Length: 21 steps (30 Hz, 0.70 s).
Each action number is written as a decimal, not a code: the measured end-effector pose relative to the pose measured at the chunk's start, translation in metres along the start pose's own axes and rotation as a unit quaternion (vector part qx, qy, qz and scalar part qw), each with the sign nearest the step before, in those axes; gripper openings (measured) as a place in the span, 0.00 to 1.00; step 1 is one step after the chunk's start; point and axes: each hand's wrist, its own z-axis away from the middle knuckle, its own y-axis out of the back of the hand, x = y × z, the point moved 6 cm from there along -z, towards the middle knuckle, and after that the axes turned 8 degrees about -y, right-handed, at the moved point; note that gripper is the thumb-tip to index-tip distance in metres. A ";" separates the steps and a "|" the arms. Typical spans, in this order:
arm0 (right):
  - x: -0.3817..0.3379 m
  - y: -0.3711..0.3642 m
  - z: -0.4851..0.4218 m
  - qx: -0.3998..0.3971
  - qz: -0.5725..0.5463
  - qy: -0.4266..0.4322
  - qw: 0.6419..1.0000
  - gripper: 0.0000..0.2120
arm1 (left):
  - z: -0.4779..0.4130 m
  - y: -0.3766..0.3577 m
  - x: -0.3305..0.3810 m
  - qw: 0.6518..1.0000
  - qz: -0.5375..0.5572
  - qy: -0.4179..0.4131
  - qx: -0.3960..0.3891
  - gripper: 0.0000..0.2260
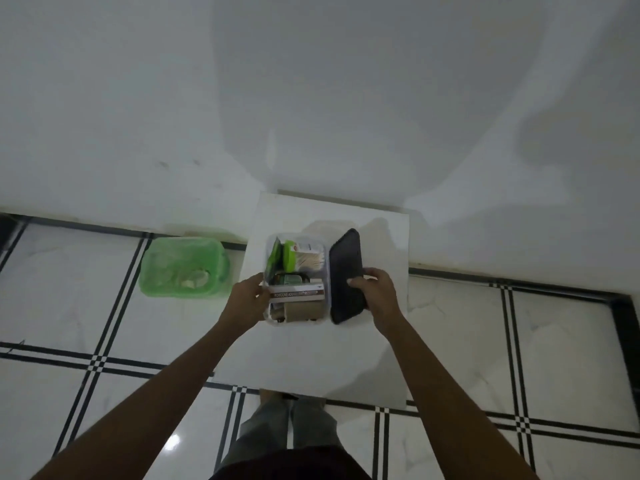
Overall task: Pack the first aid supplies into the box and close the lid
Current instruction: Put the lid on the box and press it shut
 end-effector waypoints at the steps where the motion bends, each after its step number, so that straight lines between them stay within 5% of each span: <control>1: -0.015 -0.002 0.008 -0.009 0.012 0.020 1.000 0.18 | -0.004 -0.005 0.004 1.000 0.001 -0.004 -0.011 0.08; 4: -0.056 -0.012 0.036 0.031 0.077 0.138 0.987 0.14 | -0.013 -0.019 0.007 1.000 -0.007 -0.010 -0.024 0.09; 9: -0.075 -0.066 0.071 0.069 0.219 0.267 0.936 0.19 | -0.012 -0.034 0.015 0.995 -0.075 -0.032 -0.064 0.28; 13: -0.055 -0.114 0.078 0.079 0.322 0.312 0.890 0.22 | -0.007 -0.033 0.014 0.993 -0.071 -0.004 -0.094 0.09; 15: -0.045 -0.127 0.077 0.069 0.332 0.308 0.889 0.19 | -0.002 -0.023 0.012 0.999 0.028 0.010 -0.045 0.11; 18: -0.039 -0.133 0.071 0.033 0.309 0.307 0.900 0.14 | 0.007 -0.006 0.001 0.962 0.247 0.067 0.098 0.16; 21: -0.037 -0.110 0.065 0.072 0.255 0.295 0.918 0.12 | 0.012 -0.006 -0.003 0.947 0.271 0.097 0.140 0.09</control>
